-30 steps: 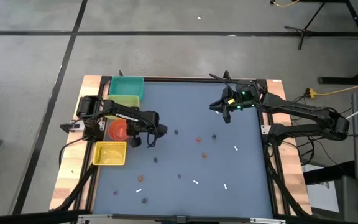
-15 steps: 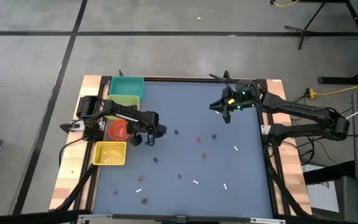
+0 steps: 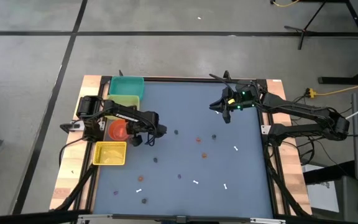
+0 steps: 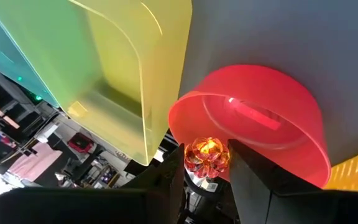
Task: Sort Halloween decoration
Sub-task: Put the top left orange pumpkin toy into the orange bin
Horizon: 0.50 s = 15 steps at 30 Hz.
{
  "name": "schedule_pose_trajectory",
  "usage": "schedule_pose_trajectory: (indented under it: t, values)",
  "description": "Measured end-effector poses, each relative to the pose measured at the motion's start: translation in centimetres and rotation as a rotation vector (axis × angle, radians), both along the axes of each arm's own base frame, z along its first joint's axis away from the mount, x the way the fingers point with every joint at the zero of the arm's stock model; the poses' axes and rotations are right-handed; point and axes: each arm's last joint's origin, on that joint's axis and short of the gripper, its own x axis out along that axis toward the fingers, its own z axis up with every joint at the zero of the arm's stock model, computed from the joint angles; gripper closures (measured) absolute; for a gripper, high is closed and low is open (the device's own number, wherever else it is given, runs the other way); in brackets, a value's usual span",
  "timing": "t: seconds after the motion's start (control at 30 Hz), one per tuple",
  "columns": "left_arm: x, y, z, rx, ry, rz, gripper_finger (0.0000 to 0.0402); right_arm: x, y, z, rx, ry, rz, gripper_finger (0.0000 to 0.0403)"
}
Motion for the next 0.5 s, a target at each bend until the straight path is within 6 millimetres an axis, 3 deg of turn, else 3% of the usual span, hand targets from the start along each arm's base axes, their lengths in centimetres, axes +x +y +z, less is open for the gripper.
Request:
schedule_pose_trajectory:
  t: [0.5]
  values:
    - [0.04, -0.18, -0.13, -0.03, -0.032, 0.112, 0.0305, 0.0, 0.0, -0.01, 0.001, 0.001, 0.0, 0.0343]
